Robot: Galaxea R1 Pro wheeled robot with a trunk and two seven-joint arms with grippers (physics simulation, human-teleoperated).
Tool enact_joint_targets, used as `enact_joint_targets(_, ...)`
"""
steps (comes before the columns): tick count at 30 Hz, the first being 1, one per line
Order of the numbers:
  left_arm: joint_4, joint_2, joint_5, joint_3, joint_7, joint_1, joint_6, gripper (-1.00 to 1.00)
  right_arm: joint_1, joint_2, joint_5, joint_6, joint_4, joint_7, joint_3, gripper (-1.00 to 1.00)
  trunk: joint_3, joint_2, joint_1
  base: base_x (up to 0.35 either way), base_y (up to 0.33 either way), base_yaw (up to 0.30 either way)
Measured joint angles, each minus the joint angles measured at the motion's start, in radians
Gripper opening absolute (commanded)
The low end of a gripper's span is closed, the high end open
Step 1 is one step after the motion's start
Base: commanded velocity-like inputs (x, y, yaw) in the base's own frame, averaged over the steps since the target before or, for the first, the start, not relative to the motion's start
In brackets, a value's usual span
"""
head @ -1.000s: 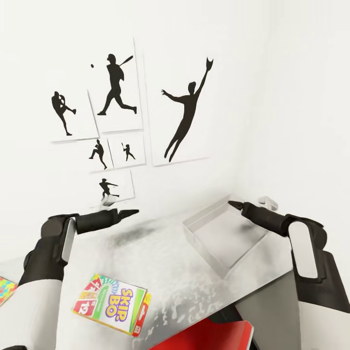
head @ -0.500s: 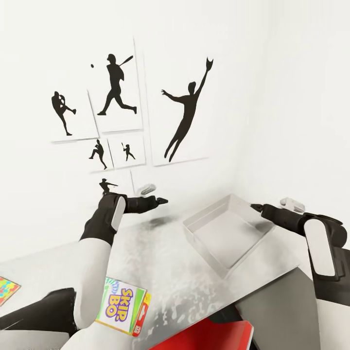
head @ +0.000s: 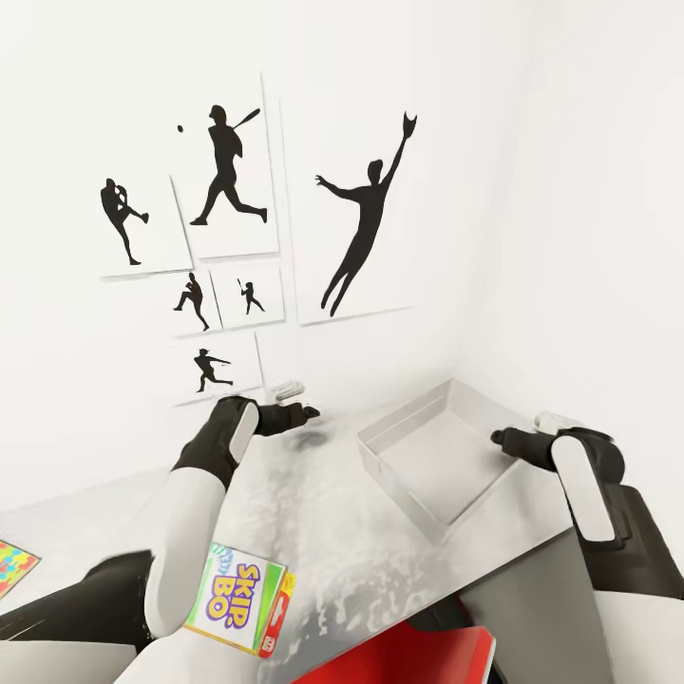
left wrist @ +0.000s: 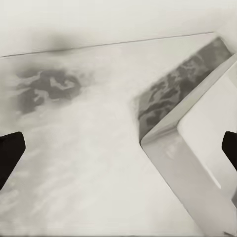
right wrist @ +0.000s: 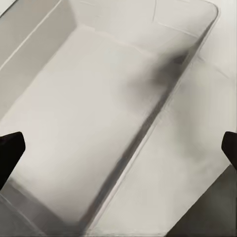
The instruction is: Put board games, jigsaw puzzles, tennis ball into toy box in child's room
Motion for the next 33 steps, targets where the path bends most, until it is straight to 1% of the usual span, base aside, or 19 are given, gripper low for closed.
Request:
enact_joint_targets(2, 0.027, 0.000, 0.003, -0.001, 0.002, 0.000, -0.013, 1.00, 0.000, 0.006, -0.002, 0.000, 0.026, -0.014, 0.045, 1.00, 0.000, 0.000, 0.000, 0.000, 0.000, 0.000)
enact_joint_targets(7, 0.053, 0.000, 0.005, -0.006, 0.004, 0.000, -0.024, 1.00, 0.001, 0.028, 0.000, 0.000, 0.041, -0.030, 0.077, 1.00, 0.000, 0.000, 0.000, 0.000, 0.000, 0.000)
enact_joint_targets(8, 0.056, 0.000, 0.006, -0.015, 0.002, 0.000, -0.027, 1.00, 0.001, 0.037, -0.001, 0.000, 0.043, -0.033, 0.082, 1.00, 0.000, 0.000, 0.000, 0.000, 0.000, 0.000)
enact_joint_targets(10, 0.058, 0.000, 0.006, -0.029, -0.001, 0.000, -0.033, 1.00, 0.001, 0.044, 0.001, 0.000, 0.045, -0.035, 0.085, 1.00, 0.000, 0.000, 0.000, 0.000, 0.000, 0.000)
enact_joint_targets(11, 0.060, 0.000, 0.008, -0.047, -0.005, 0.000, -0.037, 1.00, 0.002, 0.049, 0.001, 0.000, 0.048, -0.036, 0.087, 1.00, 0.000, 0.000, 0.000, 0.000, 0.000, 0.000)
enact_joint_targets(13, 0.061, 0.000, 0.012, -0.067, -0.011, 0.000, -0.040, 1.00, 0.003, 0.052, 0.001, 0.000, 0.049, -0.037, 0.089, 1.00, 0.000, 0.000, 0.000, 0.000, 0.000, 0.000)
enact_joint_targets(14, 0.061, 0.000, 0.024, -0.086, -0.023, 0.000, -0.042, 1.00, 0.004, 0.054, 0.001, 0.000, 0.050, -0.037, 0.089, 1.00, 0.000, 0.000, 0.000, 0.000, 0.000, 0.000)
enact_joint_targets(16, 0.062, 0.000, 0.048, -0.105, -0.039, 0.000, -0.042, 1.00, 0.004, 0.055, 0.001, 0.000, 0.051, -0.038, 0.090, 1.00, 0.000, 0.000, 0.000, 0.000, 0.000, 0.000)
enact_joint_targets(17, 0.062, 0.000, 0.064, -0.116, -0.049, 0.000, -0.042, 1.00, 0.004, 0.056, 0.000, 0.000, 0.051, -0.038, 0.090, 1.00, 0.000, 0.000, 0.000, 0.000, 0.000, 0.000)
enact_joint_targets(18, 0.061, 0.000, 0.102, -0.142, -0.070, 0.000, -0.040, 1.00, 0.004, 0.057, 0.000, 0.000, 0.051, -0.038, 0.091, 1.00, 0.000, 0.000, 0.000, 0.000, 0.000, 0.000)
enact_joint_targets(20, 0.057, 0.000, 0.140, -0.174, -0.095, 0.000, -0.038, 1.00, 0.005, 0.057, 0.000, 0.000, 0.052, -0.037, 0.091, 1.00, 0.000, 0.000, 0.000, 0.000, 0.000, 0.000)
enact_joint_targets(21, 0.053, -0.001, 0.178, -0.212, -0.120, 0.000, -0.035, 1.00, 0.005, 0.057, -0.001, 0.000, 0.051, -0.037, 0.091, 1.00, 0.000, 0.000, 0.000, 0.000, 0.000, 0.000)
enact_joint_targets(22, 0.047, -0.001, 0.216, -0.260, -0.141, 0.000, -0.033, 1.00, 0.005, 0.058, -0.002, 0.000, 0.051, -0.037, 0.092, 1.00, 0.000, 0.000, 0.000, 0.000, 0.000, 0.000)
enact_joint_targets(26, 0.020, -0.001, 0.283, -0.369, -0.167, 0.000, -0.031, 1.00, 0.004, 0.060, -0.003, 0.000, 0.051, -0.037, 0.092, 1.00, 0.000, 0.000, 0.000, 0.000, 0.000, 0.000)
enact_joint_targets(27, 0.000, -0.001, 0.316, -0.423, -0.174, 0.000, -0.030, 1.00, 0.003, 0.063, -0.003, 0.000, 0.051, -0.037, 0.092, 1.00, 0.000, 0.000, 0.000, 0.000, 0.000, 0.000)
enact_joint_targets(28, -0.010, -0.001, 0.332, -0.451, -0.176, 0.000, -0.030, 1.00, 0.003, 0.065, -0.003, 0.000, 0.050, -0.037, 0.092, 1.00, 0.000, 0.000, 0.000, 0.000, 0.000, 0.000)
enact_joint_targets(29, -0.026, -0.001, 0.369, -0.499, -0.179, 0.000, -0.030, 1.00, 0.002, 0.068, -0.004, 0.000, 0.050, -0.037, 0.092, 1.00, 0.000, 0.000, 0.000, 0.000, 0.000, 0.000)
enact_joint_targets(32, -0.042, -0.001, 0.430, -0.555, -0.180, 0.000, -0.030, 1.00, 0.002, 0.072, -0.004, 0.000, 0.050, -0.038, 0.091, 1.00, 0.000, 0.000, 0.000, 0.000, 0.000, 0.000)
enact_joint_targets(33, -0.050, -0.001, 0.469, -0.579, -0.179, 0.000, -0.029, 1.00, 0.001, 0.074, -0.003, 0.000, 0.050, -0.038, 0.091, 1.00, 0.000, 0.000, 0.000, 0.000, 0.000, 0.000)
